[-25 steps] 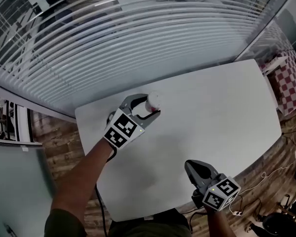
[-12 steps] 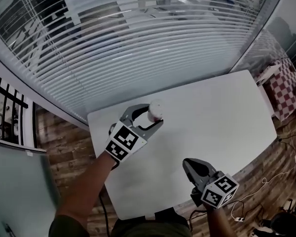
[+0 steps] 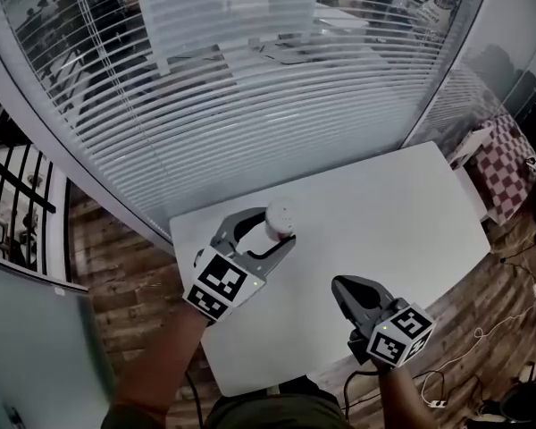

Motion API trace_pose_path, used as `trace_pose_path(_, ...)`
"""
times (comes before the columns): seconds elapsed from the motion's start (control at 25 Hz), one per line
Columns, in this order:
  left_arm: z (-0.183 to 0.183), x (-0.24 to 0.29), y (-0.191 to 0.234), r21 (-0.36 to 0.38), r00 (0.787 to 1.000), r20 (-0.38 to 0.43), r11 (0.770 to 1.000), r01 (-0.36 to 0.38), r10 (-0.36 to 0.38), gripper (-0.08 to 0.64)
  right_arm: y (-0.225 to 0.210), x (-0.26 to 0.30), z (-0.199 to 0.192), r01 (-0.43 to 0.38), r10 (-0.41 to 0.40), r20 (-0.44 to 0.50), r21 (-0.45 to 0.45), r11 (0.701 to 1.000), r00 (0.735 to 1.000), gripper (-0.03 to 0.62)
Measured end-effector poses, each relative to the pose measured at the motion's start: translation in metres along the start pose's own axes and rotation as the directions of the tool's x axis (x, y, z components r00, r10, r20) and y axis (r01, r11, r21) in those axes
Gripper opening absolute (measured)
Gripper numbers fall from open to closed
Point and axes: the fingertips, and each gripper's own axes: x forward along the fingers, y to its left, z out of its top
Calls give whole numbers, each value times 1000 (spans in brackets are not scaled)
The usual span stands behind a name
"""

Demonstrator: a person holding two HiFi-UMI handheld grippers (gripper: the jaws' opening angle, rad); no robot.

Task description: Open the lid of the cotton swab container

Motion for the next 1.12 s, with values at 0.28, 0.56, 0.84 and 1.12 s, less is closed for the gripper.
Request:
trace_pose_path(0.28, 18, -30, -25, -18, 1000, 20, 1000, -23, 23, 249, 22, -10, 36, -29, 33, 45, -73, 997, 998, 9)
trace_pose_path(0.56, 22, -65, -45, 17, 999, 19, 999, -38, 38, 249, 55, -18, 62, -78, 89, 75, -147, 986, 993, 9)
trace_pose_path(0.84, 22, -95, -66, 23, 999, 27, 999, -36, 35, 249, 95, -20, 79, -119, 141, 77, -238, 964, 987, 11)
trace_pose_path(1.12, 16, -112, -73, 2, 998, 32, 999, -48, 47, 247, 127, -14, 86, -171, 193, 52, -285, 943, 980, 12)
